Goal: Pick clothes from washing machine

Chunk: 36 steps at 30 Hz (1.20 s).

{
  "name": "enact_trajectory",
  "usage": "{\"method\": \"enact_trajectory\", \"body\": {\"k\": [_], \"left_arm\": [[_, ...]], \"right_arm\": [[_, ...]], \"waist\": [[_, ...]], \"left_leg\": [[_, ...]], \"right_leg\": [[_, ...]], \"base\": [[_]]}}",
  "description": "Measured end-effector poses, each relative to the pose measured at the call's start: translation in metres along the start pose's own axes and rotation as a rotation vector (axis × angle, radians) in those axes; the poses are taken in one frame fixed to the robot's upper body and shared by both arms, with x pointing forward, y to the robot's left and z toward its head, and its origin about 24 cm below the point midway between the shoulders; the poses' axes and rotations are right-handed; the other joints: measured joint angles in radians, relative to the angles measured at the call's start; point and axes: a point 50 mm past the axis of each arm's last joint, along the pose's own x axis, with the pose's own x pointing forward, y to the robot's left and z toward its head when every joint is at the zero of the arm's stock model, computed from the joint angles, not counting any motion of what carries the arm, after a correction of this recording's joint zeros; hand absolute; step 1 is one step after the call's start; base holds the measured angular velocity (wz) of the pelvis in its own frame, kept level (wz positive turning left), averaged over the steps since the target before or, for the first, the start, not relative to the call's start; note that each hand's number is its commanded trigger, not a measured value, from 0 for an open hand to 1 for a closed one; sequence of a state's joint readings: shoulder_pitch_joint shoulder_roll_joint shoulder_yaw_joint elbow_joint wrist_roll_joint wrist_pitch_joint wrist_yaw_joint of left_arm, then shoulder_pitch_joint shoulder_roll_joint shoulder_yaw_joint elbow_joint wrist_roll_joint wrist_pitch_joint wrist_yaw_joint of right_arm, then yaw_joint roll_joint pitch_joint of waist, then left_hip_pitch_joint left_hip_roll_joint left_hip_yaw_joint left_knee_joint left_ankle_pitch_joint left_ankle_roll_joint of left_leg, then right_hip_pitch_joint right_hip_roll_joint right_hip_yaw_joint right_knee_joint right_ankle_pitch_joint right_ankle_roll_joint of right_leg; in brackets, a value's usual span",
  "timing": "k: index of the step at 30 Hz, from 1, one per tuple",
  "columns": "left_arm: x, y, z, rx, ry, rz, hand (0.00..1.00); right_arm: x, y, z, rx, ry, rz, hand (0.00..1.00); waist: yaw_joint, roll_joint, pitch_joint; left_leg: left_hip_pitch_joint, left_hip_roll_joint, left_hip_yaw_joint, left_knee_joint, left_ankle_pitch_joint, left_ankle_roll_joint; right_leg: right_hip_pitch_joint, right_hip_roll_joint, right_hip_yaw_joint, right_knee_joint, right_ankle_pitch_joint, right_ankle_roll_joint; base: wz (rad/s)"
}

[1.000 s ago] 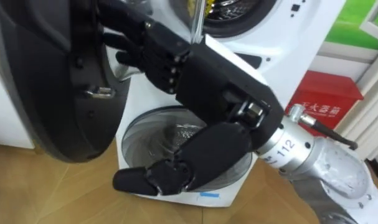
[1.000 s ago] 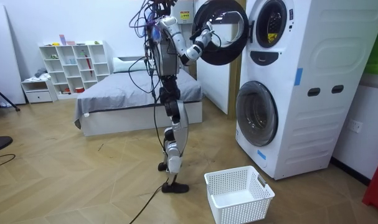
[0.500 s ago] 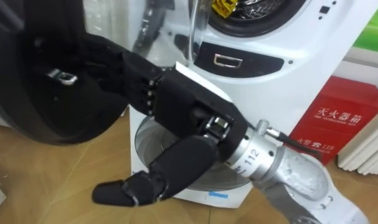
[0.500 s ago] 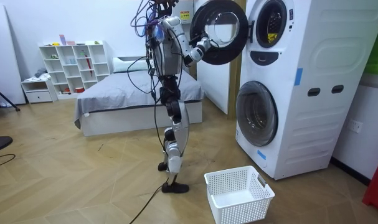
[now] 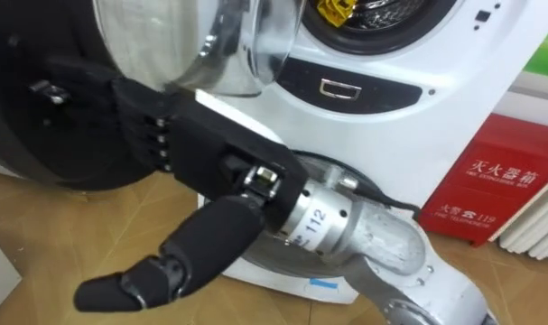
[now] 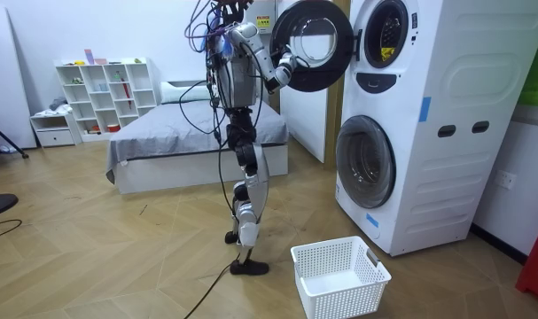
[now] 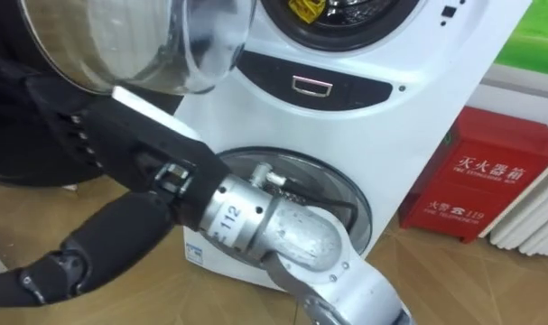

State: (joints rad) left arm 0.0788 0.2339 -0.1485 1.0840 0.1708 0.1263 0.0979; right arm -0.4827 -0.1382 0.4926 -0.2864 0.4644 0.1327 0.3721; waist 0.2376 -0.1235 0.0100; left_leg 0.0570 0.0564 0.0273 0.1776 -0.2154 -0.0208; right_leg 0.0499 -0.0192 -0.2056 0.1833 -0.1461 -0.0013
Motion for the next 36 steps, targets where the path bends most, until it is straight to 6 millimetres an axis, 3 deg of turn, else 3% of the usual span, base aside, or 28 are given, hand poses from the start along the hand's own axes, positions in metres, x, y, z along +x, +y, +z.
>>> {"method": "enact_trajectory", "body": {"k": [17,26,31,36], "left_arm": [[0.0,0.001,0.005,0.031,0.002,0.007,0.0],[0.0,0.0,0.005,0.025,0.009,0.006,0.0],[-0.001,-0.001,0.005,0.005,0.014,0.004,0.0],[-0.001,-0.004,0.004,-0.018,0.018,-0.006,0.0]], "right_arm": [[0.021,-0.028,-0.003,-0.041,0.055,-0.169,0.0],[0.025,-0.039,-0.013,-0.054,0.117,-0.206,0.0],[0.008,-0.041,-0.032,-0.043,0.193,-0.241,0.0],[-0.033,-0.045,-0.059,0.0,0.316,-0.313,0.0]], "waist": [[0.044,-0.003,-0.0006],[0.045,-0.004,0.0022],[0.041,0.003,0.0069],[0.009,0.018,0.0174]], "left_leg": [[-0.019,-0.004,-0.033,0.019,0.0,0.0],[-0.027,-0.017,-0.05,0.023,0.006,0.005],[-0.026,-0.018,-0.053,0.022,0.006,0.003],[-0.03,-0.018,-0.052,0.027,0.006,0.004]], "right_leg": [[0.002,-0.005,-0.026,-0.001,-0.001,0.002],[0.01,-0.017,-0.042,-0.002,-0.003,0.005],[0.018,-0.015,-0.041,-0.016,-0.003,0.005],[0.013,-0.015,-0.035,-0.015,-0.003,0.005]], "base": [[0.05],[0.07],[0.02],[-0.02]]}}
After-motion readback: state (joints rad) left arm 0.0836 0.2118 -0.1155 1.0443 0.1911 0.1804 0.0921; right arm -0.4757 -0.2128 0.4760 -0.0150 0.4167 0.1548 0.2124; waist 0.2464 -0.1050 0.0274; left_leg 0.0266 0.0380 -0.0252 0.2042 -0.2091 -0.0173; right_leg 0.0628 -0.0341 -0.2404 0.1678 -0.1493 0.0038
